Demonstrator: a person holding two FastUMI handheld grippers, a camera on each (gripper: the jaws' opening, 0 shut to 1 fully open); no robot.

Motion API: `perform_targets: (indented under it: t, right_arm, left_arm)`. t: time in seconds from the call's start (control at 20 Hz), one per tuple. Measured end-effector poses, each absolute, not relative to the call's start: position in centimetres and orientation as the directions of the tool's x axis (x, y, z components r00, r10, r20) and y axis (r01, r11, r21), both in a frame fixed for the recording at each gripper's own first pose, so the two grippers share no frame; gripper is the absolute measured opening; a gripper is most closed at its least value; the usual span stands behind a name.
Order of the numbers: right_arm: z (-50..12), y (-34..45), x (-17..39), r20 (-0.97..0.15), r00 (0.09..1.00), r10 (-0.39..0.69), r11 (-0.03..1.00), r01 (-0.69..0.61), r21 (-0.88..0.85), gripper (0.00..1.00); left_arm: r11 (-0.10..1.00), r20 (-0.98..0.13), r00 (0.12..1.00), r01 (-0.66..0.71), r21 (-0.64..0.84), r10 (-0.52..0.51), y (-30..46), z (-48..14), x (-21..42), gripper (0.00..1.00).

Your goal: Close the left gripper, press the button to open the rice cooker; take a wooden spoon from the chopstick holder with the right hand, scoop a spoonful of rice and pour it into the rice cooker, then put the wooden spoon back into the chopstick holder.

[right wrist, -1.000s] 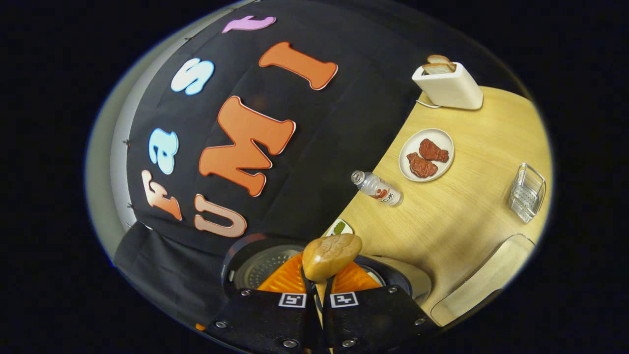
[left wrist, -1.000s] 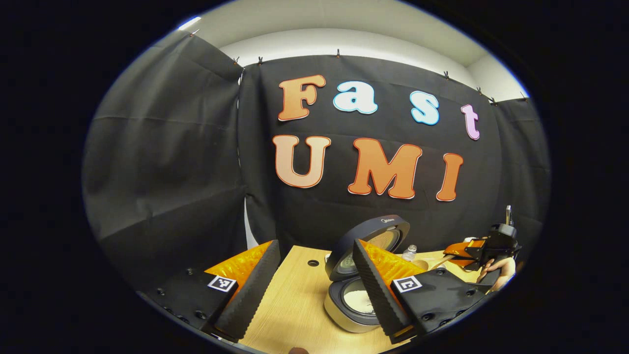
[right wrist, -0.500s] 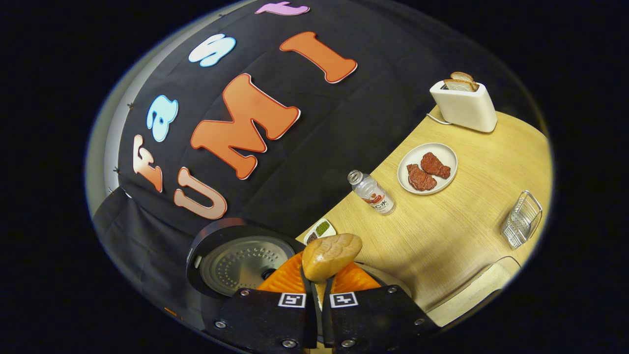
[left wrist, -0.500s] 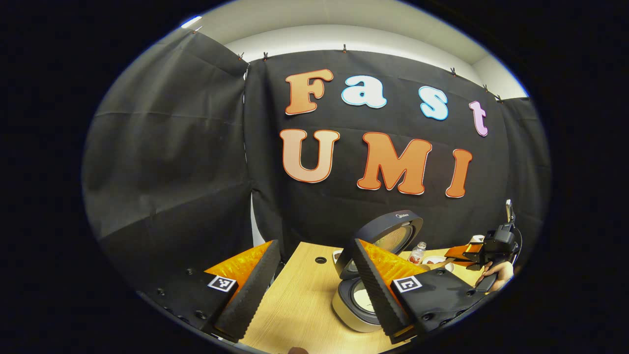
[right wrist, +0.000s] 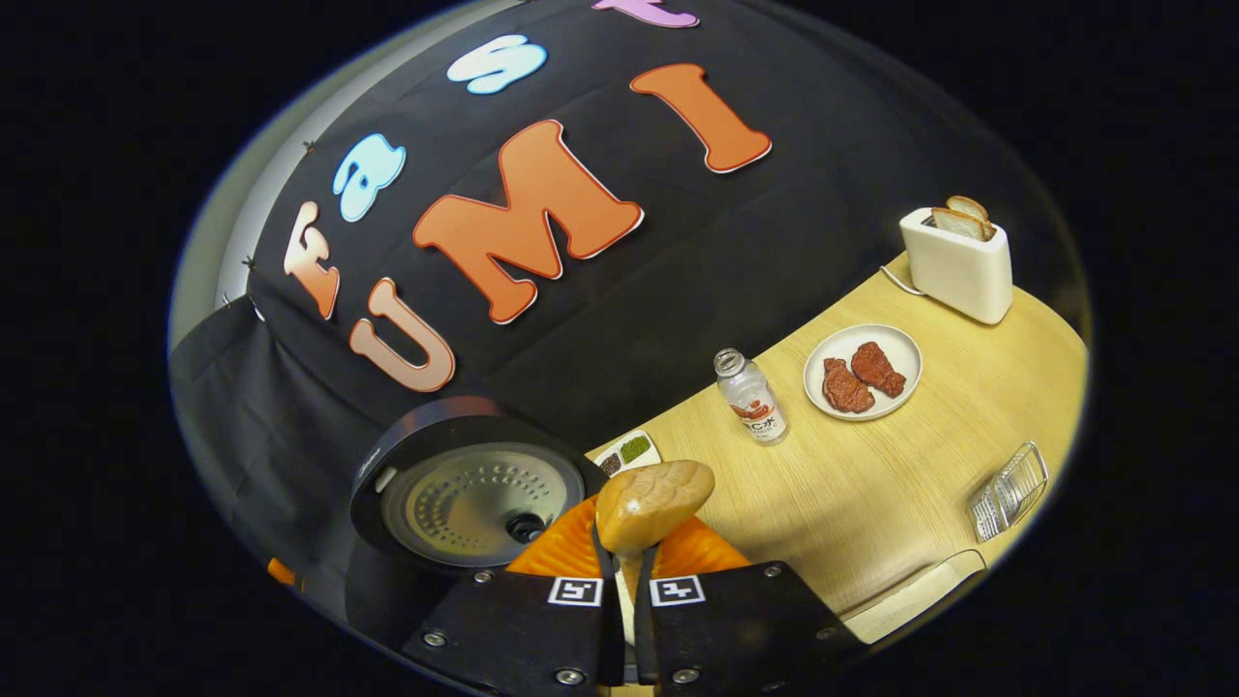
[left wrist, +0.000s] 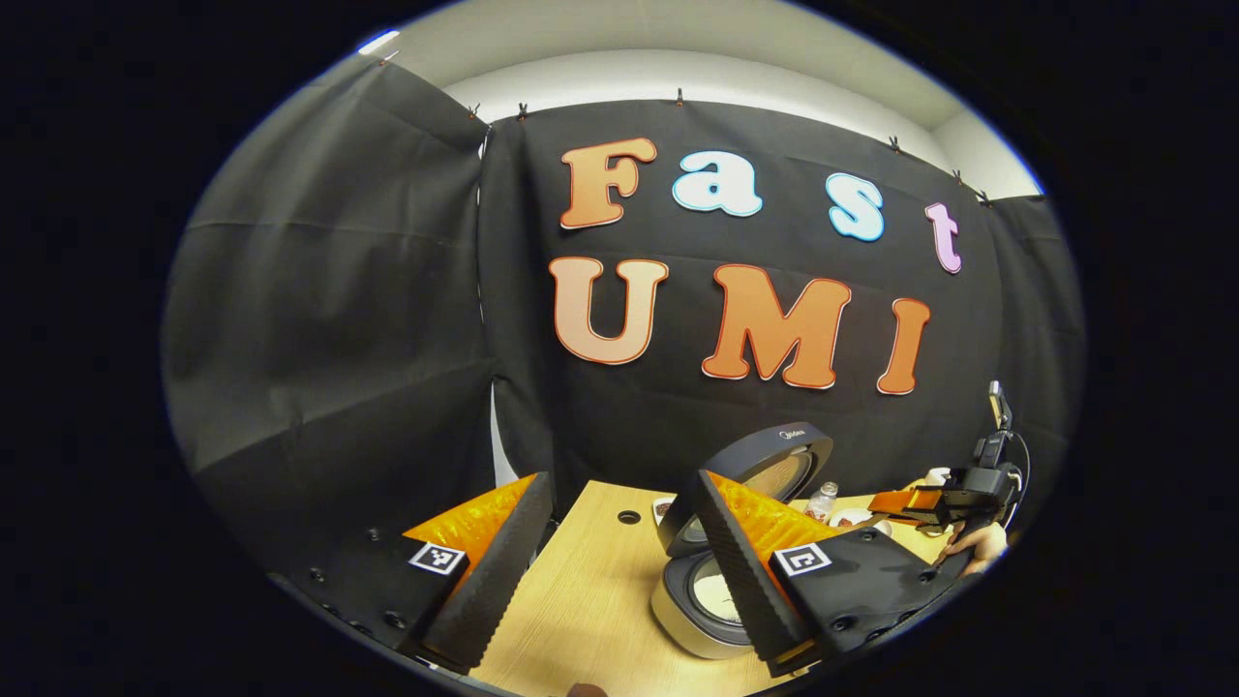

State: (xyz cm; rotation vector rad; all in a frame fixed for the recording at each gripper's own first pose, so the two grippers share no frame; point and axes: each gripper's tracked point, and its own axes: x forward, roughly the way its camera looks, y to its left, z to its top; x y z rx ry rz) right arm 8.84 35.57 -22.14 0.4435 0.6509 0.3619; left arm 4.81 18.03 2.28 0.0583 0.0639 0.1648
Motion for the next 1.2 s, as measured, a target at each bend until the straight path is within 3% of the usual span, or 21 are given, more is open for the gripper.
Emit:
perform_targets:
  t: [0.6,1.2]
  right_arm:
    - [-19.8,37.2,7.5,-0.442,0.765,0.469,0.883,-0.393,0.256,0.04]
    - [-18.8,40.0,5.4,-0.387,0.746,0.541,0.806,-0.592,-0.014,0.04]
  left_arm:
    - [0.987,-0.048,0.987,-0.151,0.059,0.154,17.6,2.8,4.9,1.0]
    - [0.987,-0.048,0.986,-0.155,0.049,0.158,18.2,2.7,4.4,1.0]
